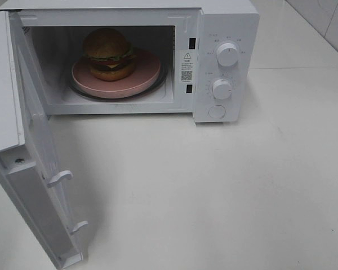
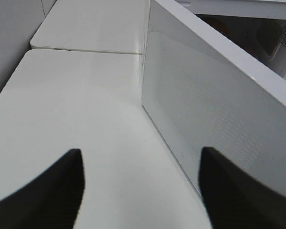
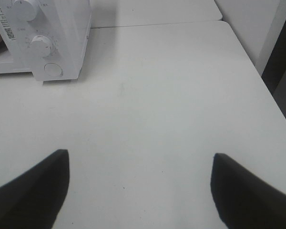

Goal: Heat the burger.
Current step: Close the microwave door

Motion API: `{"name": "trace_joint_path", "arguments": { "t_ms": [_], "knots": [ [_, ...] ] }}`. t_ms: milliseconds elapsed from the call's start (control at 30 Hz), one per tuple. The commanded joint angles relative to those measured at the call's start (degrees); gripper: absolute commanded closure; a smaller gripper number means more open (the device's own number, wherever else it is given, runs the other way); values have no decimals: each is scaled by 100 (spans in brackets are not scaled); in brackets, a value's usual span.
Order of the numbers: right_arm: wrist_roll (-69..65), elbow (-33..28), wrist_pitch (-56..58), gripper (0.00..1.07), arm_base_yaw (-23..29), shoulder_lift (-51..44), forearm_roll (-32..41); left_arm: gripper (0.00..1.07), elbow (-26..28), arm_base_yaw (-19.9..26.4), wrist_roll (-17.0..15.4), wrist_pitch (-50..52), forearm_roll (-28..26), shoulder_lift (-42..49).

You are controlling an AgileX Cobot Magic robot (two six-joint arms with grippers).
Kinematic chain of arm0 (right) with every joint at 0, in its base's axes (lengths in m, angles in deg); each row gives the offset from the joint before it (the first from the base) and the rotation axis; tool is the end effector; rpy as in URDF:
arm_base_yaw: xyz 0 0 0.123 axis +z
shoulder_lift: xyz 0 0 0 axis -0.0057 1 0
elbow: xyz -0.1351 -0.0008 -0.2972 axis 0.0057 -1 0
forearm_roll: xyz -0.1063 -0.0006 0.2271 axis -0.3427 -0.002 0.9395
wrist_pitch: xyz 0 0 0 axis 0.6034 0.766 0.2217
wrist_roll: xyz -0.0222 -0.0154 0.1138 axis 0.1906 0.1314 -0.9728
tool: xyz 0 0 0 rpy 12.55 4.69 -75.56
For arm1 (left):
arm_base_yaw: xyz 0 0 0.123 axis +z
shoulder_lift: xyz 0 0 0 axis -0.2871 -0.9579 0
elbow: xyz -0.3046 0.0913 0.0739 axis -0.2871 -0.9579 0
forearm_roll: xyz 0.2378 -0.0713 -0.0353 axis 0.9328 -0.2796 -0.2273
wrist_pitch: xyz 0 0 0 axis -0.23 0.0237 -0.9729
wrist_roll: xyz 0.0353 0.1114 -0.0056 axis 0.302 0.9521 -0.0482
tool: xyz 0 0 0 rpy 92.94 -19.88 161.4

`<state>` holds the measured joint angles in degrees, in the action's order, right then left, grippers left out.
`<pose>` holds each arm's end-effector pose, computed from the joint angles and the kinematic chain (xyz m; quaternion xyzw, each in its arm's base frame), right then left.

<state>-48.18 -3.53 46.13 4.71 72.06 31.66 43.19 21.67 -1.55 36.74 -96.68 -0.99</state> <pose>-0.0227 -0.0169 0.2740 0.0431 0.8319 0.0007 0.5533 -0.0004 -0.0147 0.2989 -0.0043 0.8297 -0.0299 0.5574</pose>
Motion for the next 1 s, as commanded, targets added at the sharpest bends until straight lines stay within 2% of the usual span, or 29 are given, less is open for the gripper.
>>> {"name": "trace_joint_path", "arguments": {
  "t_ms": [33,67,100,133,167,367,433,467,533,633,667,733,800,833,1000],
  "knots": [
    [-40,-11,0,31,-46,-143,11,77,11,-17,-46,395,-23,-384],
    [-40,-11,0,31,-46,-143,11,83,11,-17,-46,453,-23,-487],
    [-40,-11,0,31,-46,-143,11,83,11,-17,-46,453,-23,-487],
    [-40,-11,0,31,-46,-143,11,98,11,-17,-46,527,-23,-688],
    [-40,-11,0,31,-46,-143,11,105,11,-17,-46,561,-23,-791],
    [-40,-11,0,31,-46,-143,11,107,-86,-17,-40,1106,-29,-1232],
    [-40,-11,0,31,-46,-143,11,107,-332,-17,-29,1770,-63,-1404],
    [-40,-11,0,31,-46,-143,11,107,-332,-17,-29,1770,-63,-1404],
    [-40,-11,0,31,-46,-143,11,107,-739,-17,46,2659,-63,-1558],
    [-40,-11,0,31,-46,-143,11,107,-848,-17,86,2848,-63,-1593],
    [-40,-11,0,31,-46,-143,11,107,-1043,-17,109,3340,-63,-1662],
    [-40,-11,0,31,-46,-143,11,107,-1157,-17,109,3587,-80,-1702],
    [-40,-11,0,31,-46,-143,11,107,-1576,-17,103,4481,-155,-1879],
    [-40,-11,0,31,-46,-143,11,107,-1576,-17,103,4481,-155,-1879],
    [-40,-11,0,31,-46,-143,11,107,-2086,-17,80,5959,-166,-2172]
  ]
}}
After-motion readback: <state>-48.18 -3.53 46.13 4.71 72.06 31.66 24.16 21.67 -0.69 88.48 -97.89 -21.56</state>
